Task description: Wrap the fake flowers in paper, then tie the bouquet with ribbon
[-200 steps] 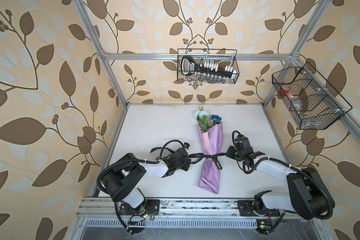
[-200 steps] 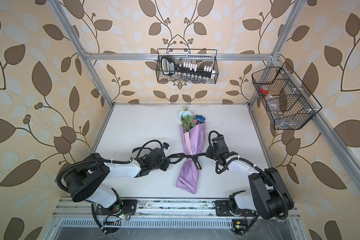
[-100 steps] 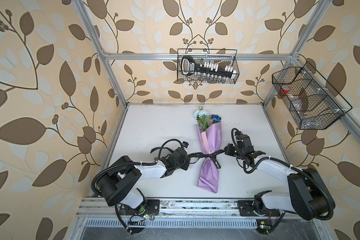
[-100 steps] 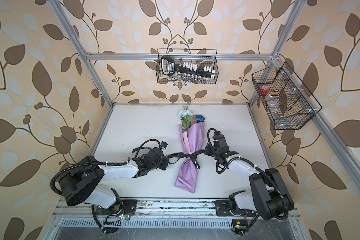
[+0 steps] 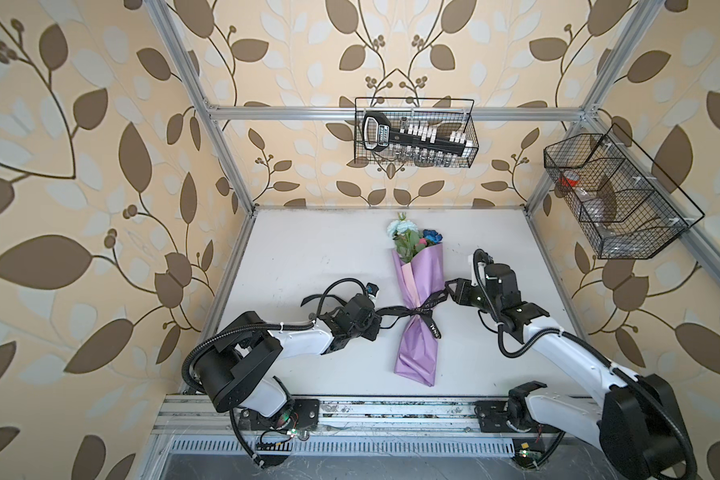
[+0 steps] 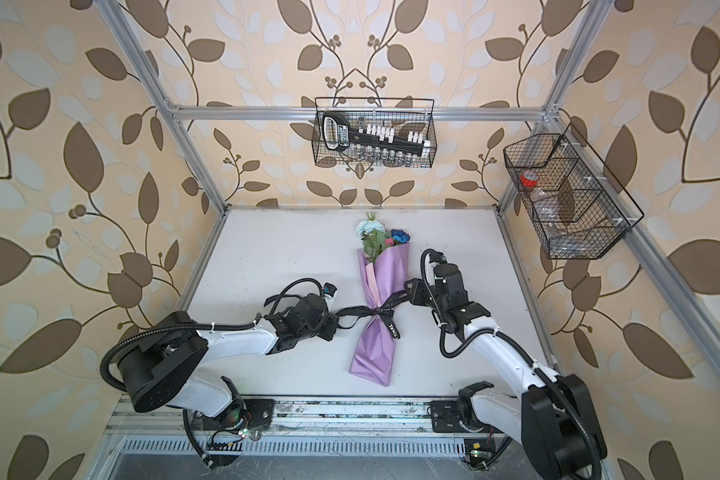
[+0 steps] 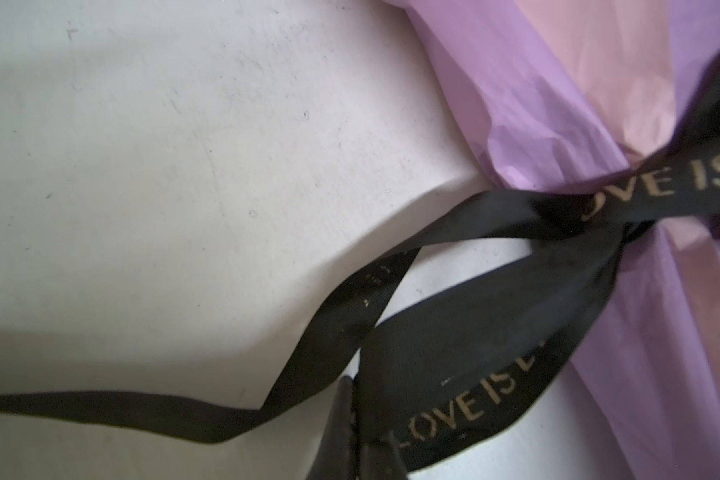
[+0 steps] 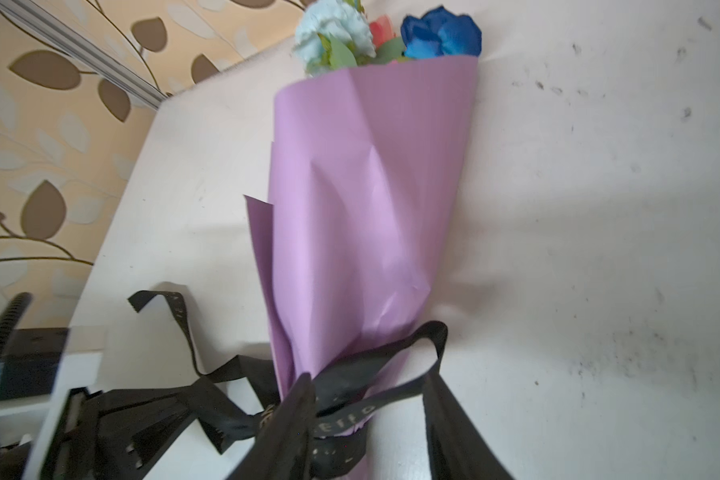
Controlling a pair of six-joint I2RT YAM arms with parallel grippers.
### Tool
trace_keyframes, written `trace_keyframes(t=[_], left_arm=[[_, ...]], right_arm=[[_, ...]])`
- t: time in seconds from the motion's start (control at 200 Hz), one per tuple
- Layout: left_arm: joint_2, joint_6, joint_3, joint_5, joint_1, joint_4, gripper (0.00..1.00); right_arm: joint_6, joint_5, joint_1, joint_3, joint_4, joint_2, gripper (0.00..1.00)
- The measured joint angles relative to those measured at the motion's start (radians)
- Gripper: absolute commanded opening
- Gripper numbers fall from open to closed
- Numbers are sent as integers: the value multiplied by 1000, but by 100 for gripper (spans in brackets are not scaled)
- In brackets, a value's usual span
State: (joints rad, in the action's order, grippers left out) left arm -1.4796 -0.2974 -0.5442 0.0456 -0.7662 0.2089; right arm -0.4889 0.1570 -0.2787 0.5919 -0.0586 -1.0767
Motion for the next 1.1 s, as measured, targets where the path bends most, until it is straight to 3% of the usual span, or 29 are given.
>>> trace_keyframes(t=[0.165, 0.275, 0.42, 0.57, 1.1], left_arm=[[0, 0, 0, -11, 0, 0, 0], [0, 0, 0, -12, 0, -1, 0], [0, 0, 0, -12, 0, -4, 0], [0, -1, 0, -13, 0, -3, 0], [0, -2, 0, -22, 0, -1, 0]], right_arm=[[-19, 20, -32, -45, -38, 108, 47], [-27, 28, -130, -74, -76, 117, 48], [-31, 23, -266, -80, -96, 78, 50], [-25, -10, -333, -79, -110, -16, 49], [24, -116, -356, -42, -132, -100, 50]])
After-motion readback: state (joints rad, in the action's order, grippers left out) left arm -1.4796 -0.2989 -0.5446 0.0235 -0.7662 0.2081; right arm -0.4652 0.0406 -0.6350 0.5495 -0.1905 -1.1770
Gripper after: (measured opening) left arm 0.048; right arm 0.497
